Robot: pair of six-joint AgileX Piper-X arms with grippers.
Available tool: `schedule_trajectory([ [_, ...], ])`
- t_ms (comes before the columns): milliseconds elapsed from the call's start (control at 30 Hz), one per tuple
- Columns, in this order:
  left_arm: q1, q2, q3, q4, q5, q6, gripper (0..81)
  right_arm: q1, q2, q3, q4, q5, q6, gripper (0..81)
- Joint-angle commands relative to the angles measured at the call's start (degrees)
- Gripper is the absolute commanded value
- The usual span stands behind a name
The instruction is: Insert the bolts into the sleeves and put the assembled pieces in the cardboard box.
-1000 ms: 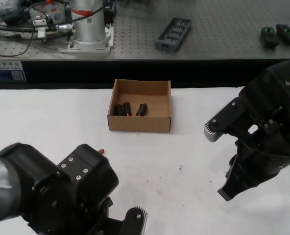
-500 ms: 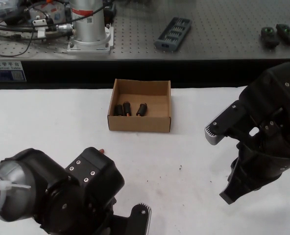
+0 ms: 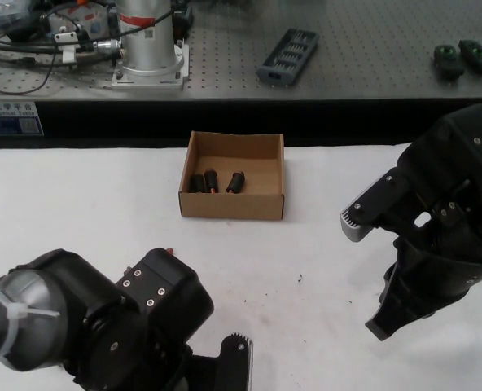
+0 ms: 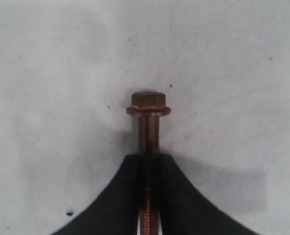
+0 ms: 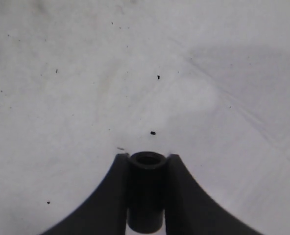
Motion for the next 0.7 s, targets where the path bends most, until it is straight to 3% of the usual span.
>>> schedule_trajectory([
  [0, 0.2, 1.25, 0.02, -4.93, -7.86, -5.48, 0.6, -0.37, -0.71, -0.21, -0.06, -0.41, 0.14, 4.3],
  [233, 1.14, 1.25, -0.09, -8.52, -8.09, -14.6, 0.6, -0.37, -0.71, -0.21, -0.32, -0.41, 0.14, 4.3],
  [333, 4.81, 1.25, -0.09, -12.6, -5.6, -25.05, 0.6, -0.37, -0.71, -0.21, -1.94, -0.41, 0.14, 4.3],
  [467, 11.93, -0.76, -0.09, -18.65, 2.51, -42.33, 0.6, -0.37, -0.71, -1.51, -2.58, -0.41, 0.14, 4.3],
  [667, 16.36, -9.95, -0.09, -29.14, 5.1, -45.05, 0.6, -0.37, -0.71, -2.81, -5.0, -0.41, -0.32, 4.3],
])
